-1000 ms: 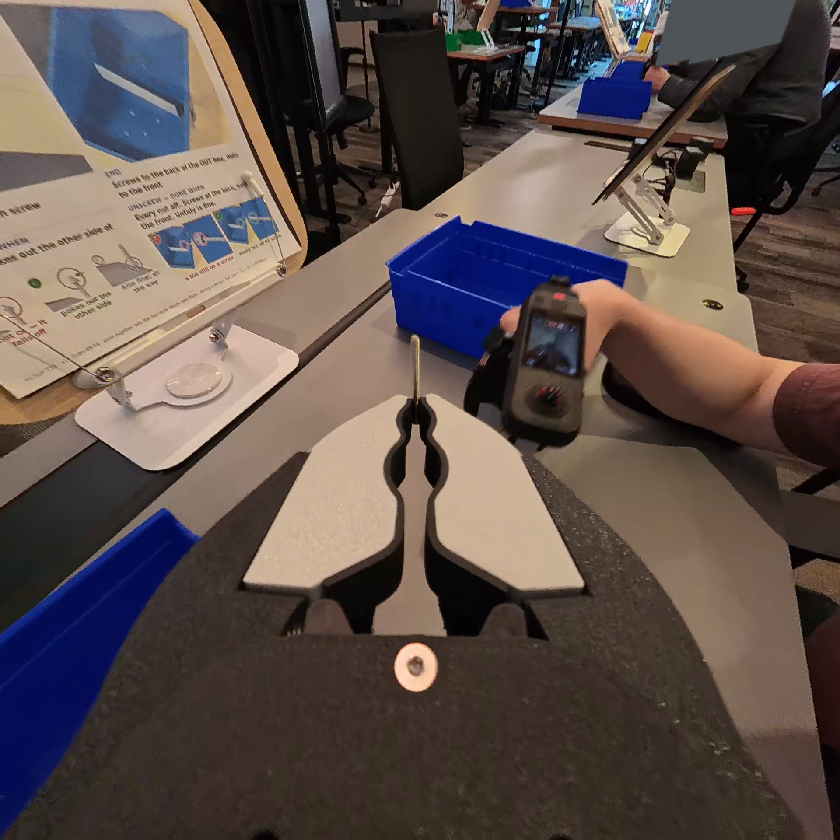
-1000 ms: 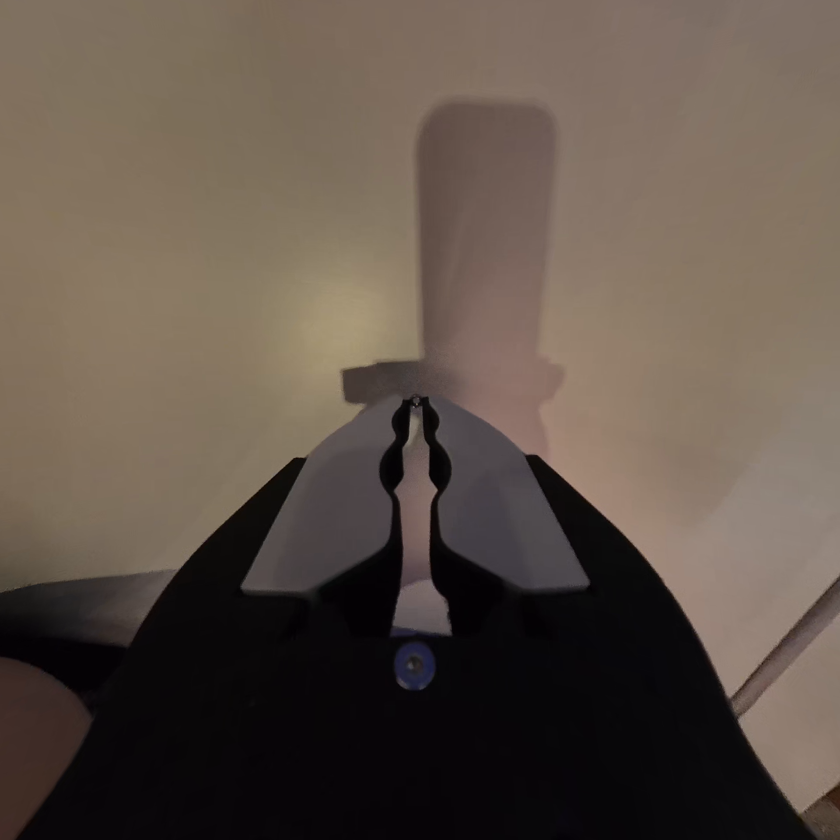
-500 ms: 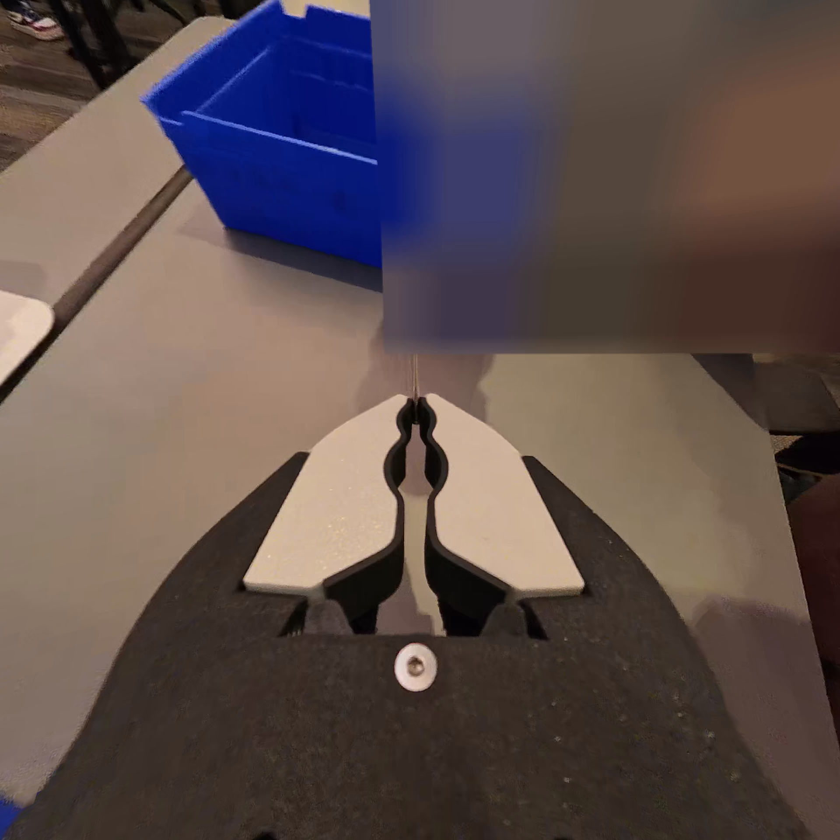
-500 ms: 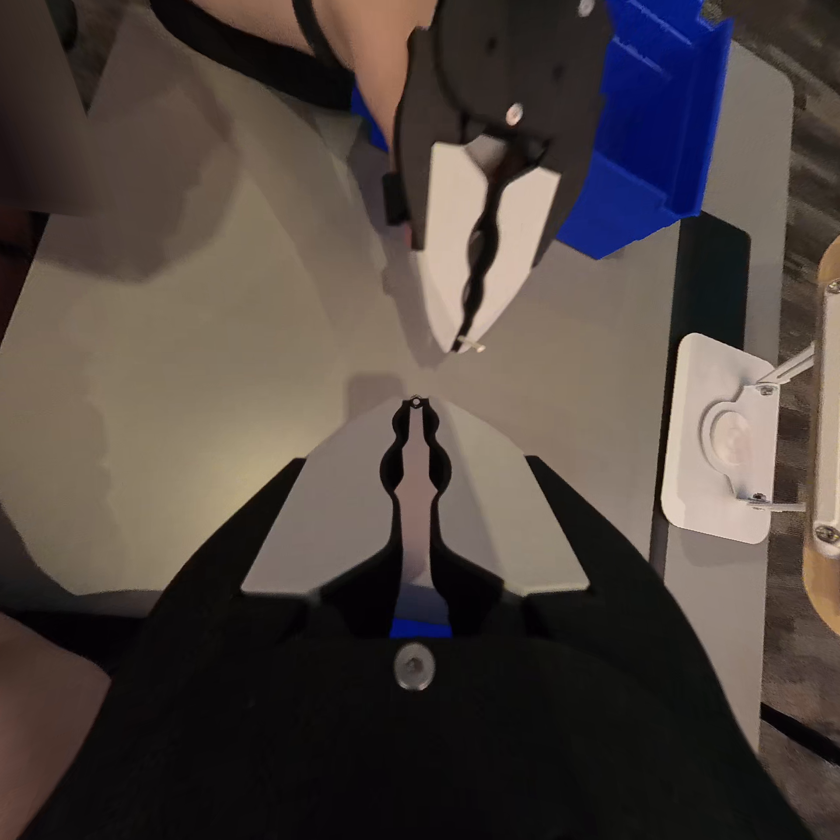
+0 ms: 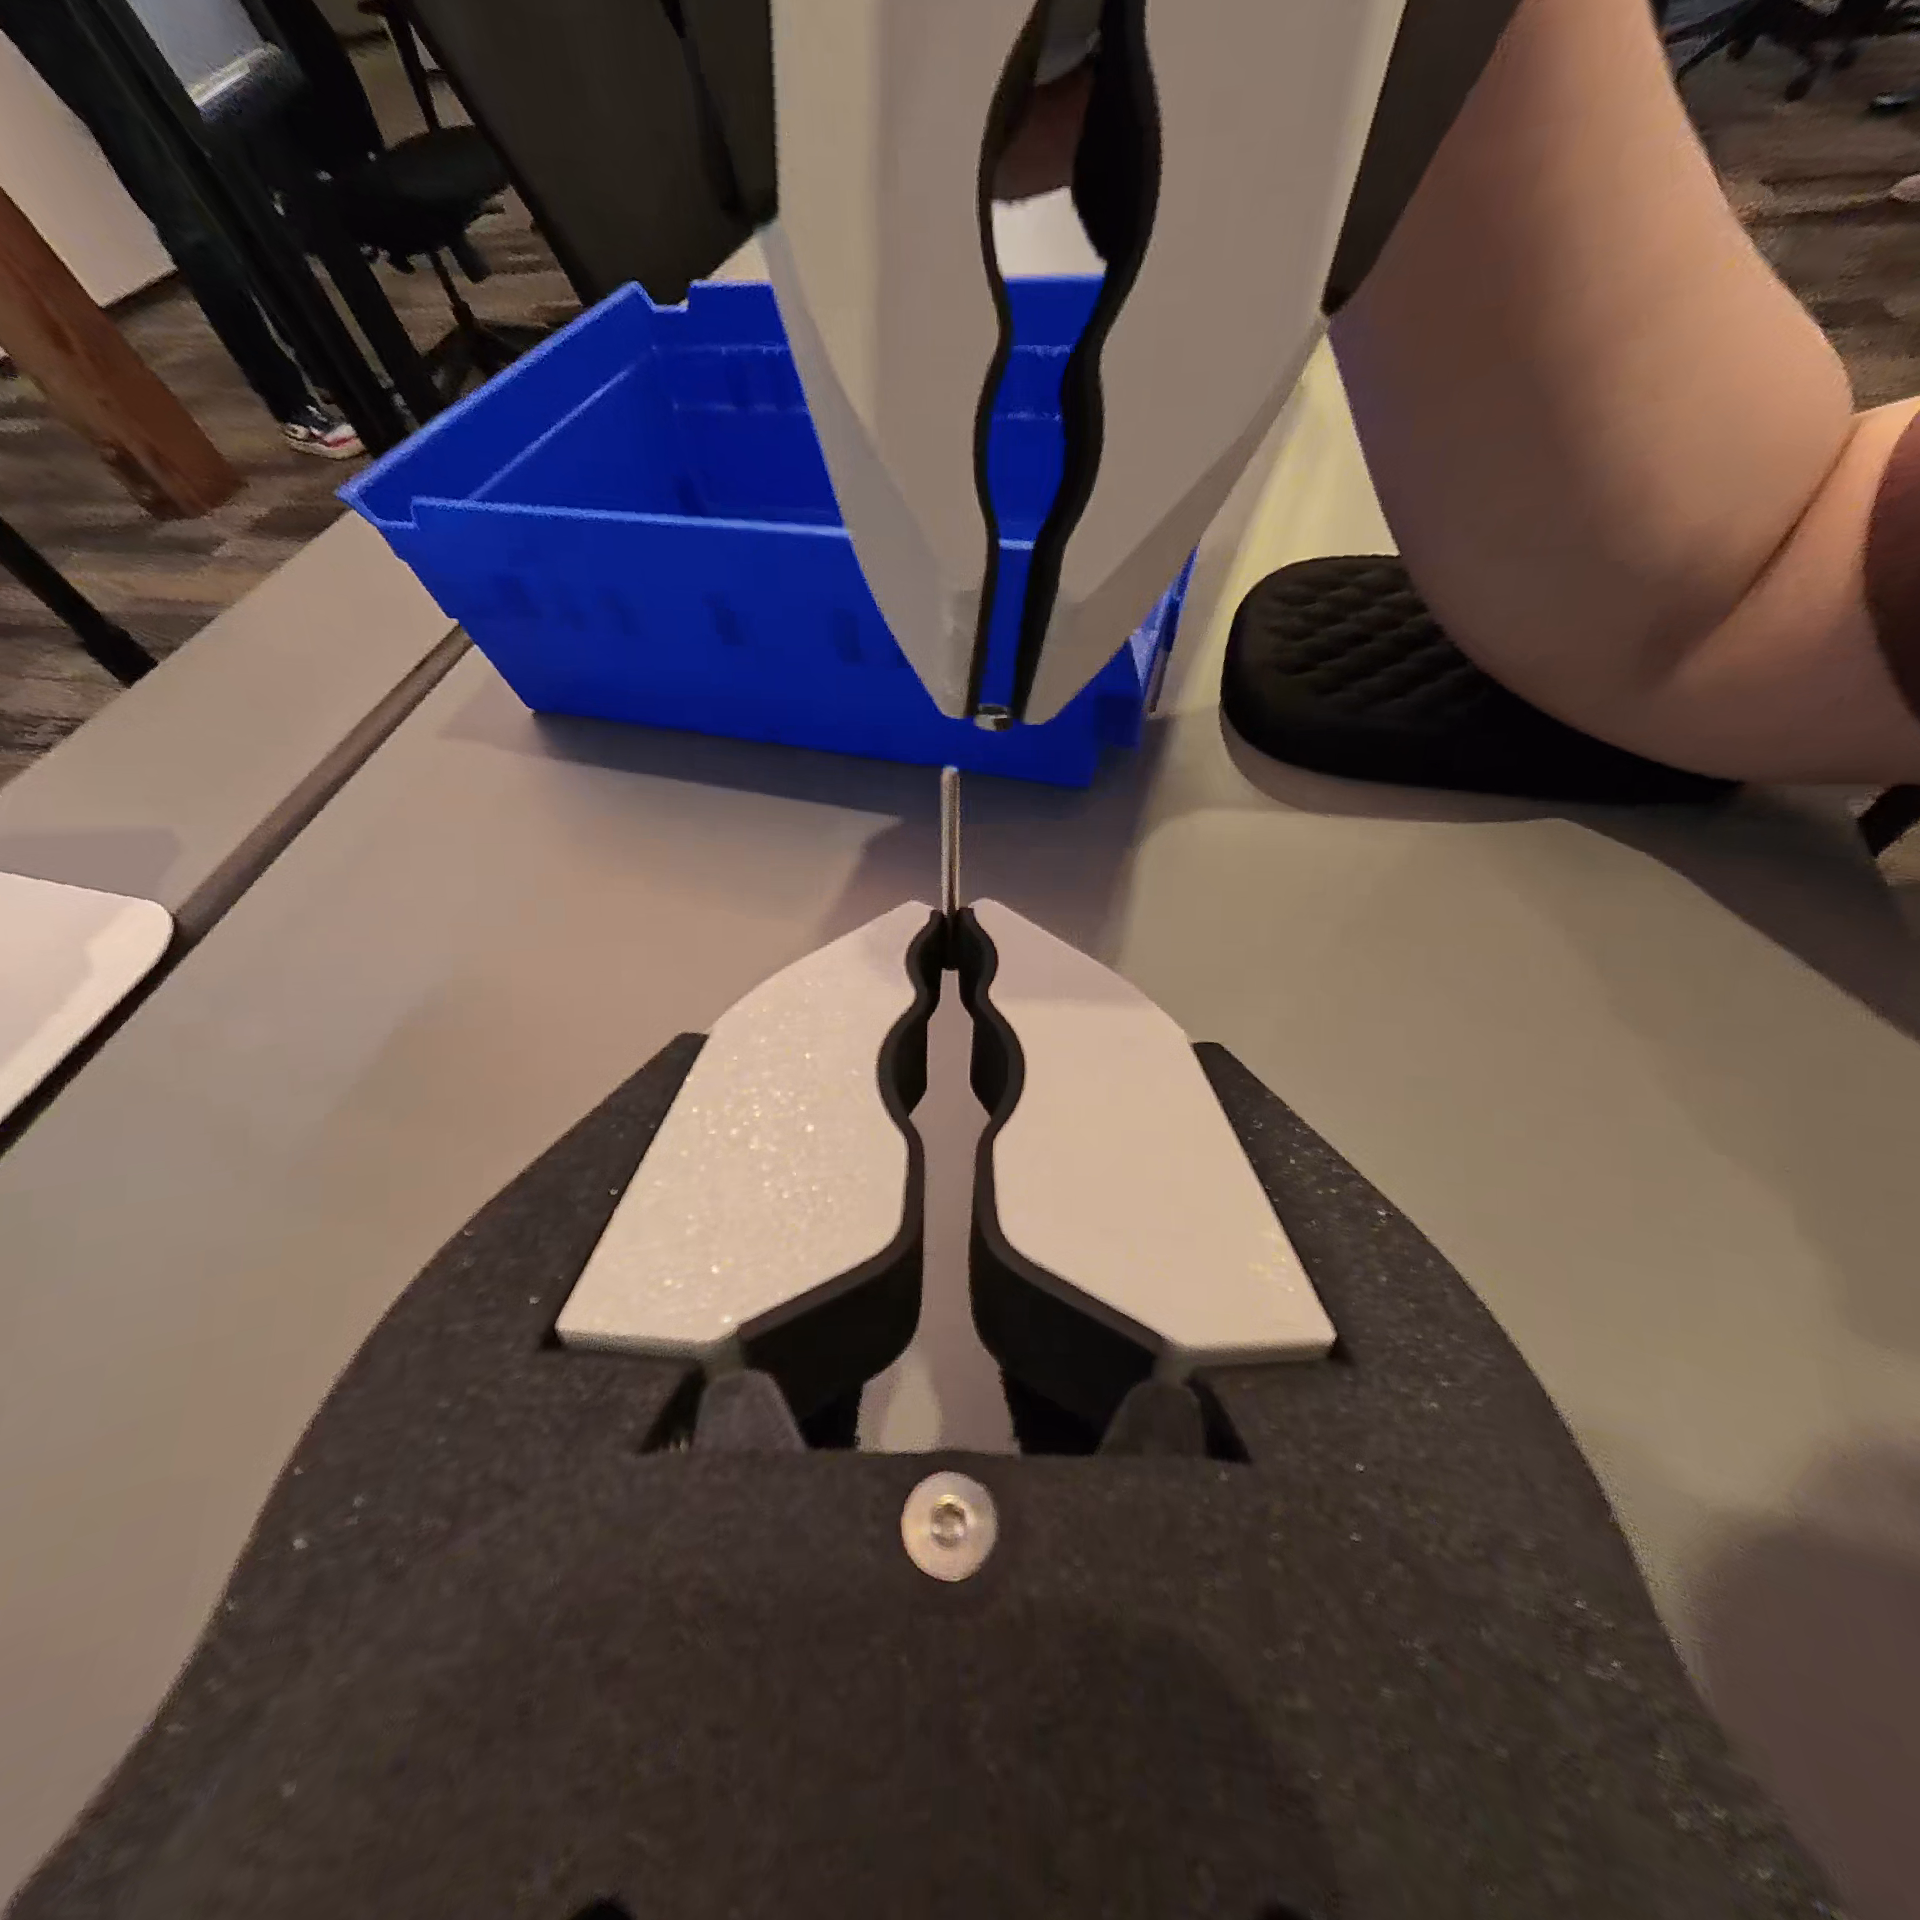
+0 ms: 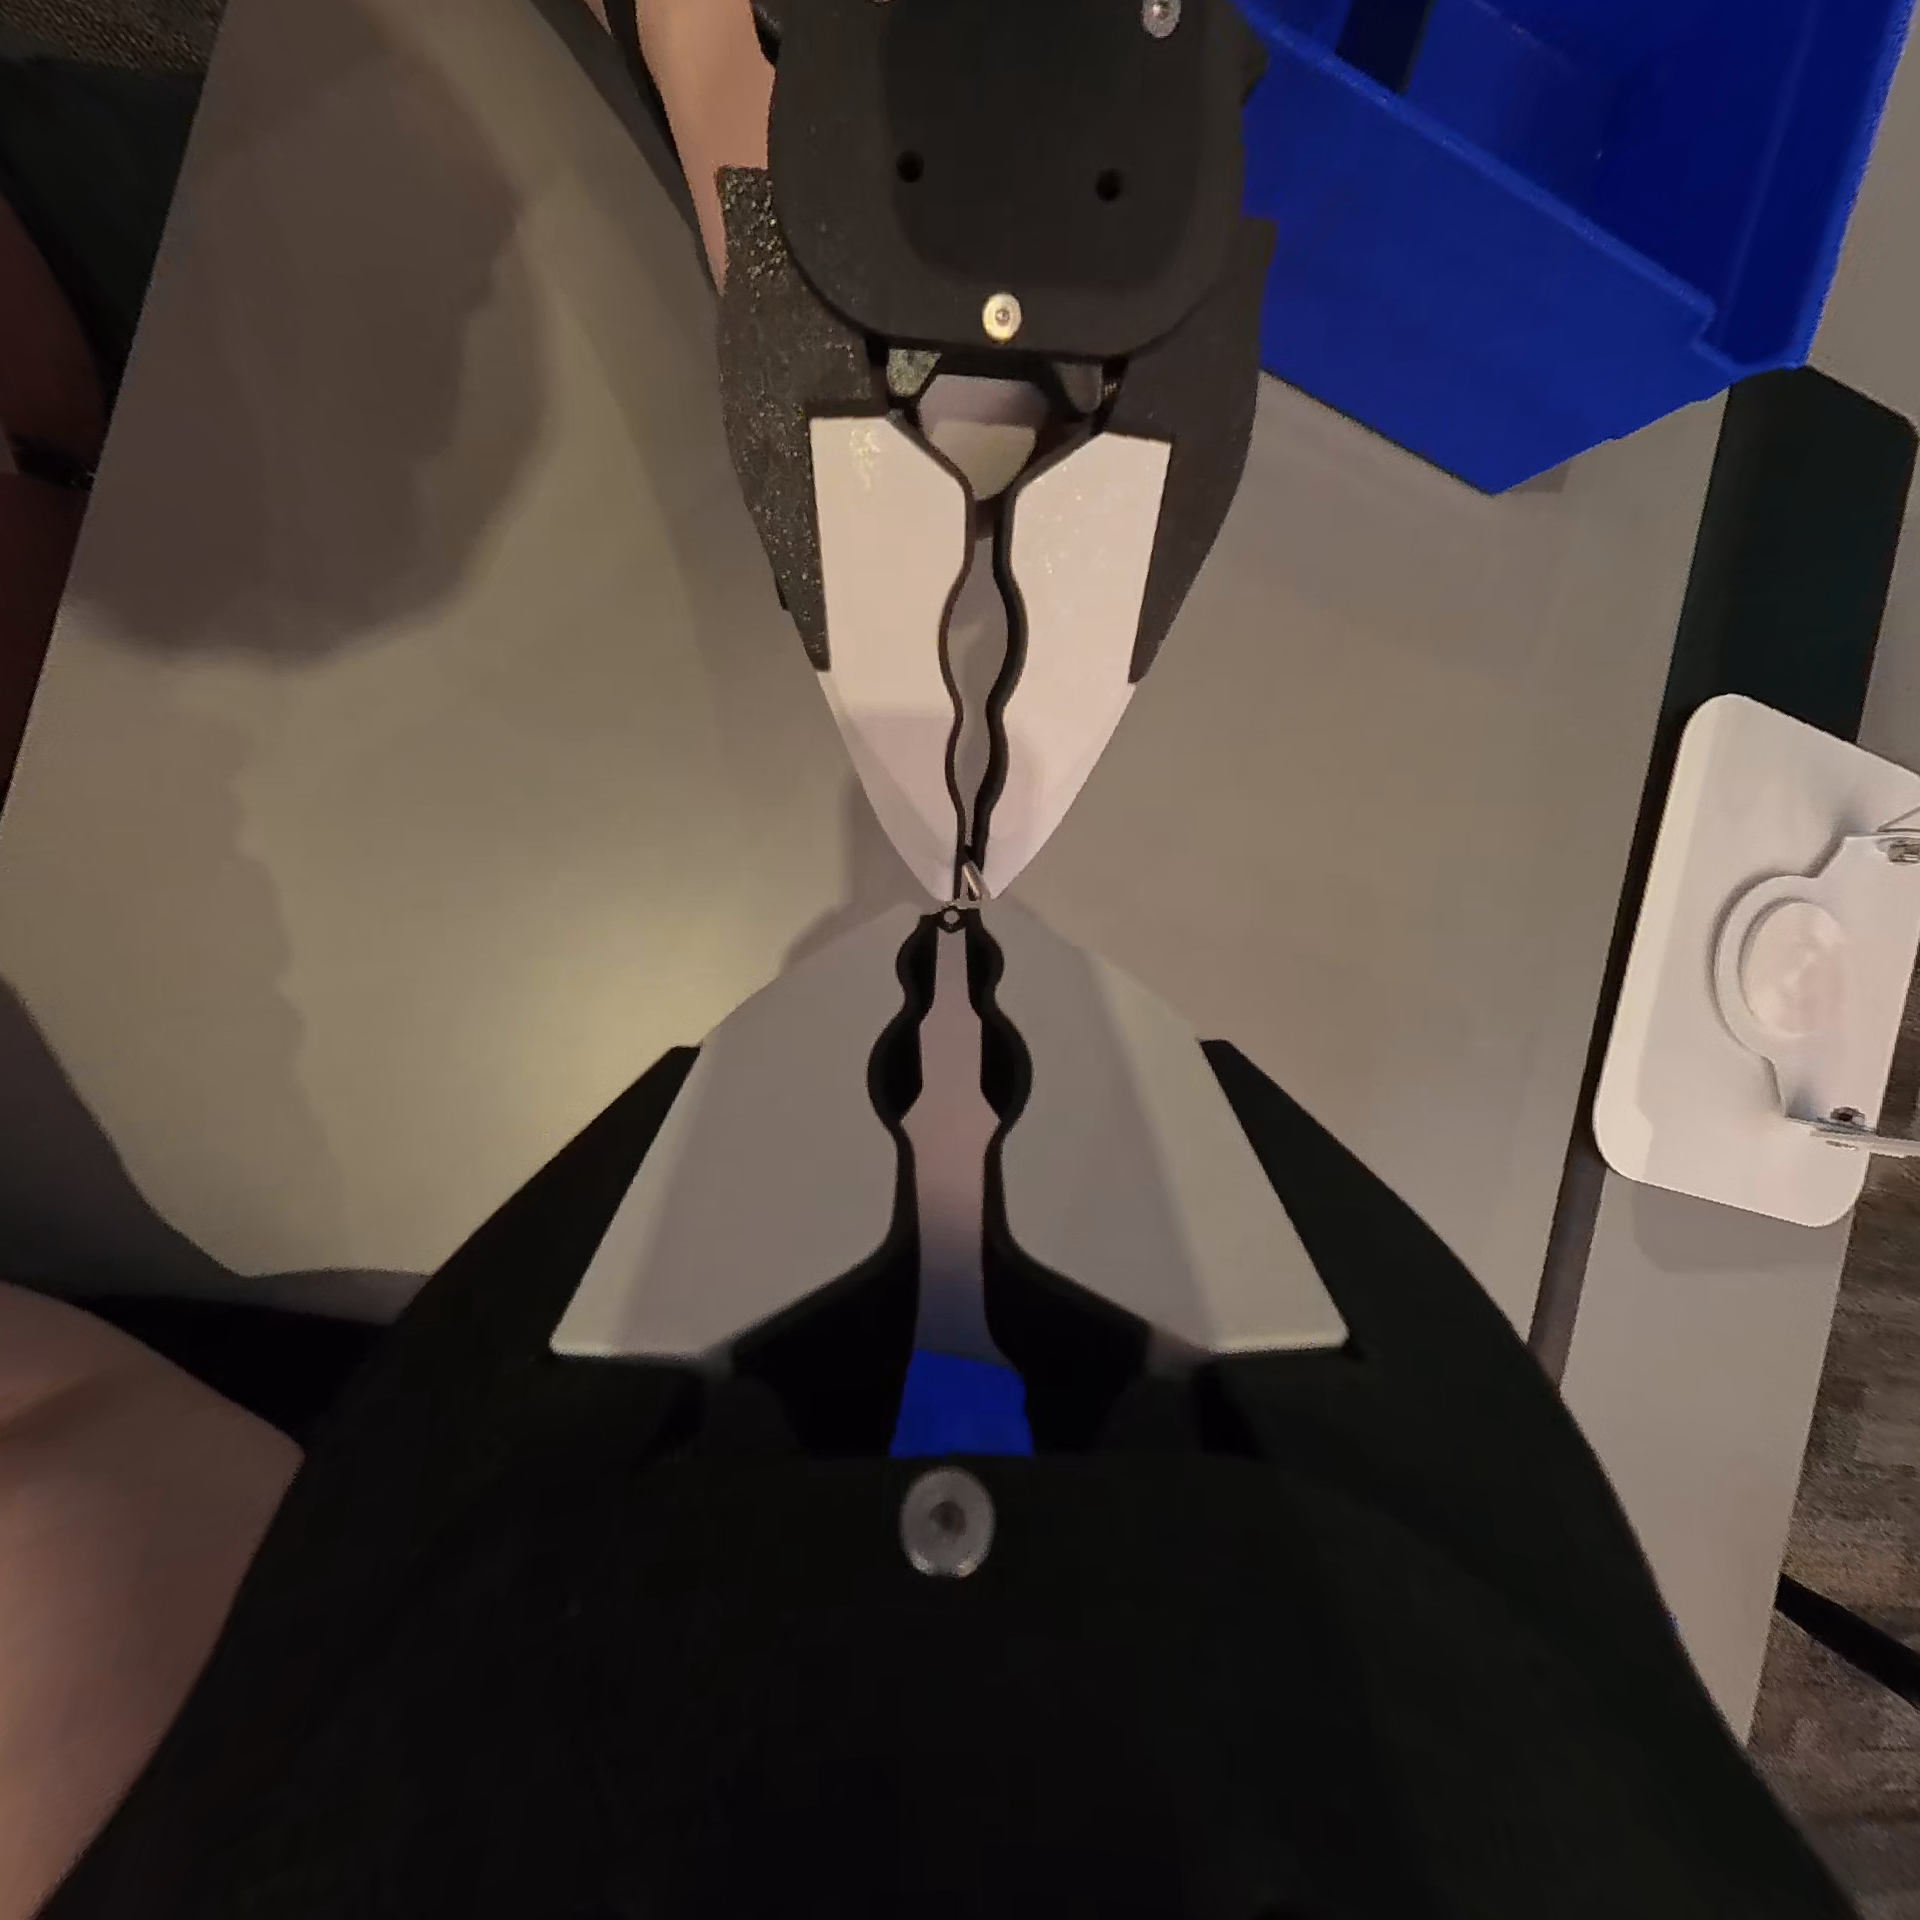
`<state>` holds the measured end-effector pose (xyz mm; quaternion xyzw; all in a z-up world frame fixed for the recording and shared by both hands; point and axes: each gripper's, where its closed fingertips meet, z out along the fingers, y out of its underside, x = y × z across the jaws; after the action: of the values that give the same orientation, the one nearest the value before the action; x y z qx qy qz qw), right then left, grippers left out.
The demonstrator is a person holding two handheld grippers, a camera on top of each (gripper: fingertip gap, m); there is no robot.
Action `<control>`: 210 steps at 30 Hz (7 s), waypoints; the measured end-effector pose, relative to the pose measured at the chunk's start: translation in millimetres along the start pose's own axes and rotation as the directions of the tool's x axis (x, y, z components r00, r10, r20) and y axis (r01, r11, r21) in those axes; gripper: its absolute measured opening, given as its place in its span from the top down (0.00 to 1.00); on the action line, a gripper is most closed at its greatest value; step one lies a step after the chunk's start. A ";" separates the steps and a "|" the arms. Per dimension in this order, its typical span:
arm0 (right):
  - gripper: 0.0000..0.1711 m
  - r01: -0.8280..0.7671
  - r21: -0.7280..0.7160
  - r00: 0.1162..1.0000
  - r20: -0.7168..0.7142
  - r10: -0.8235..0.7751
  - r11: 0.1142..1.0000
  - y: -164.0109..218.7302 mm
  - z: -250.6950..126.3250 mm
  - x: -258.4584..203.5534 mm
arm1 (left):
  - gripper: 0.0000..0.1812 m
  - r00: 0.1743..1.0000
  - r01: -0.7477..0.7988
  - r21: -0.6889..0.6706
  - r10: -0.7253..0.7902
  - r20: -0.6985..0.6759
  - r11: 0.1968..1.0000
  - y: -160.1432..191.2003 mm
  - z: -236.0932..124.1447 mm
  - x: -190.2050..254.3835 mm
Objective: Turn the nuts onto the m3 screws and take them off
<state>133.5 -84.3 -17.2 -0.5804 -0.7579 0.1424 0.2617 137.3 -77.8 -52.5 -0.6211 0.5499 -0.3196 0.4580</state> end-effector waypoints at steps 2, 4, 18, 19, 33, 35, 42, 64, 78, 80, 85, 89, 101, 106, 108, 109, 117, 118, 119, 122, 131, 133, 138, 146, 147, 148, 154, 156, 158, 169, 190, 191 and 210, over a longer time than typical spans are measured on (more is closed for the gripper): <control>0.96 -0.002 -0.021 1.000 -0.012 0.002 1.000 2.8 2.3 2.3 | 0.99 1.000 0.008 -0.008 -0.008 -0.015 1.000 2.9 1.8 1.8; 0.96 -0.004 -0.027 1.000 0.001 0.004 1.000 4.1 5.5 2.0 | 0.99 1.000 0.001 -0.014 -0.001 -0.016 1.000 4.2 2.3 1.9; 0.96 0.001 -0.022 0.999 0.050 0.000 1.000 3.0 9.9 -4.3 | 0.99 0.999 -0.042 -0.015 0.041 -0.032 0.999 3.9 3.2 8.0; 0.96 0.003 -0.022 0.999 0.055 -0.002 1.000 2.9 9.6 -5.5 | 0.99 0.998 -0.049 -0.014 0.049 -0.034 0.999 3.7 3.4 9.1; 0.96 0.020 0.005 0.997 0.068 -0.021 1.000 0.3 3.8 -10.5 | 0.99 0.996 -0.062 0.039 0.065 -0.055 0.997 -2.8 2.1 14.6; 0.96 0.027 0.024 0.997 0.066 -0.028 0.999 -2.3 1.2 -10.8 | 0.99 0.996 -0.055 0.068 0.060 -0.066 0.996 -6.3 0.6 16.0; 0.96 0.072 0.181 0.996 0.047 -0.082 0.981 -24.3 -16.6 -13.1 | 0.99 0.988 0.014 0.243 0.023 -0.150 0.970 -30.1 -13.0 24.4; 0.97 -0.253 0.129 0.966 -0.025 0.258 0.959 -26.9 -1.0 26.6 | 0.99 0.988 -0.049 0.147 0.026 0.154 0.988 -19.2 -18.9 -23.0; 0.92 -0.453 0.133 0.872 -0.137 0.469 0.881 -31.2 9.8 50.1 | 0.99 0.955 -0.060 0.116 0.024 0.295 0.991 -18.7 -29.9 -46.0; 0.86 -0.416 0.128 0.888 -0.159 0.432 0.900 -31.8 8.8 50.9 | 0.99 0.956 -0.061 0.124 0.022 0.294 0.990 -21.3 -32.2 -46.5; 0.79 -0.176 0.346 0.937 -0.228 0.265 0.921 -62.1 -21.9 59.4 | 0.99 0.969 0.001 0.224 -0.057 0.241 0.975 -39.9 -46.0 -44.7; 0.67 -0.039 0.611 0.976 -0.146 0.161 0.791 -100.5 -42.3 46.7 | 0.99 0.987 0.018 0.356 -0.074 0.143 0.934 -68.4 -65.3 -33.3; 0.51 -0.070 0.830 0.992 -0.002 0.128 0.553 -146.4 -42.7 29.7 | 0.99 0.990 0.016 0.449 -0.079 0.120 0.893 -94.1 -95.0 -32.0; 0.49 -0.060 0.805 0.993 -0.010 0.115 0.590 -147.5 -32.7 26.4 | 0.99 0.988 0.002 0.446 -0.072 0.140 0.895 -93.0 -96.2 -35.3; 0.49 -0.034 0.801 0.993 -0.042 0.114 0.598 -147.6 -31.2 27.9 | 0.99 0.987 0.004 0.439 -0.074 0.143 0.898 -90.8 -94.5 -36.7; 0.49 -0.032 0.794 0.993 -0.043 0.109 0.607 -147.0 -29.5 27.1 | 0.99 0.987 0.006 0.439 -0.077 0.143 0.899 -90.2 -94.4 -37.5; 0.48 -0.018 0.753 0.992 -0.070 0.107 0.658 -141.4 -21.6 28.6 | 0.99 0.982 0.020 0.431 -0.099 0.160 0.902 -87.9 -95.8 -43.1; 0.48 -0.013 0.749 0.991 -0.077 0.107 0.663 -140.3 -21.8 29.2 | 0.99 0.982 0.024 0.431 -0.102 0.159 0.902 -87.8 -95.9 -43.4; 0.48 -0.009 0.744 0.991 -0.083 0.107 0.669 -139.0 -22.0 29.7 | 0.99 0.982 0.027 0.430 -0.105 0.159 0.902 -87.6 -96.1 -44.0; 0.49 0.014 0.712 0.987 -0.120 0.103 0.702 -132.1 -22.4 32.3 | 0.99 0.979 0.028 0.429 -0.111 0.170 0.903 -87.0 -96.9 -46.0; 0.51 0.001 0.755 0.987 -0.105 0.120 0.656 -137.6 -31.5 32.1 | 0.99 0.989 0.014 0.423 -0.075 0.128 0.906 -88.2 -91.6 -34.8; 0.55 0.000 0.751 0.985 -0.115 0.131 0.661 -138.9 -29.5 34.3 | 0.99 0.990 0.006 0.426 -0.064 0.123 0.905 -89.1 -91.1 -32.1; 0.73 0.064 0.724 0.955 -0.245 0.169 0.686 -125.2 -47.0 49.9 | 0.99 0.989 -0.002 0.437 -0.063 0.133 0.899 -92.0 -96.0 -33.1; 0.91 -0.013 0.753 0.974 -0.138 0.178 0.658 -117.6 -54.3 48.1 | 0.99 0.991 -0.001 0.422 -0.056 0.124 0.906 -89.3 -90.9 -30.2; 0.91 -0.004 0.749 0.973 -0.150 0.176 0.663 -117.1 -52.9 49.0 | 0.99 0.991 -0.002 0.421 -0.055 0.124 0.907 -89.1 -90.3 -29.7; 0.91 0.000 0.744 0.974 -0.151 0.168 0.668 -116.6 -51.4 48.4 | 0.99 0.991 -0.003 0.421 -0.054 0.123 0.907 -89.1 -90.1 -29.3; 0.96 -0.001 0.748 0.979 -0.134 0.152 0.664 -114.3 -52.0 46.7 | 0.99 0.992 -0.001 0.418 -0.051 0.112 0.908 -89.3 -89.1 -26.7; 0.96 -0.009 0.753 0.982 -0.116 0.146 0.658 -113.9 -52.0 45.4 | 0.99 0.993 -0.003 0.417 -0.046 0.108 0.909 -89.4 -88.6 -25.4; 0.96 -0.025 0.761 0.988 -0.081 0.133 0.648 -114.0 -53.1 42.0 | 0.99 0.996 -0.009 0.421 -0.030 0.087 0.907 -90.6 -88.3 -21.4; 0.97 -0.236 0.800 0.938 0.335 -0.085 0.552 -119.7 -68.0 -6.8 | 0.99 0.969 0.019 0.464 0.098 -0.225 0.886 -100.3 -87.4 31.6; 0.91 -0.194 0.657 0.952 -0.052 0.301 0.728 -101.6 -34.3 58.7 | 0.99 0.976 0.049 0.299 -0.110 0.190 0.953 -72.0 -81.8 -45.0; 0.86 -0.182 0.655 0.956 -0.057 0.288 0.734 -101.8 -33.5 57.6 | 0.99 0.974 0.046 0.290 -0.108 0.200 0.956 -71.0 -81.6 -46.4; 0.73 -0.208 0.631 0.928 -0.113 0.354 0.747 -78.4 -12.8 84.2 | 0.99 0.918 0.070 0.094 -0.101 0.384 0.993 -27.6 -67.0 -79.6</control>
<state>61.6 -27.5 53.5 -0.5851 -0.5398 0.3496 0.4940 72.5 -15.4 6.6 -0.6768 0.4079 -0.2314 0.5674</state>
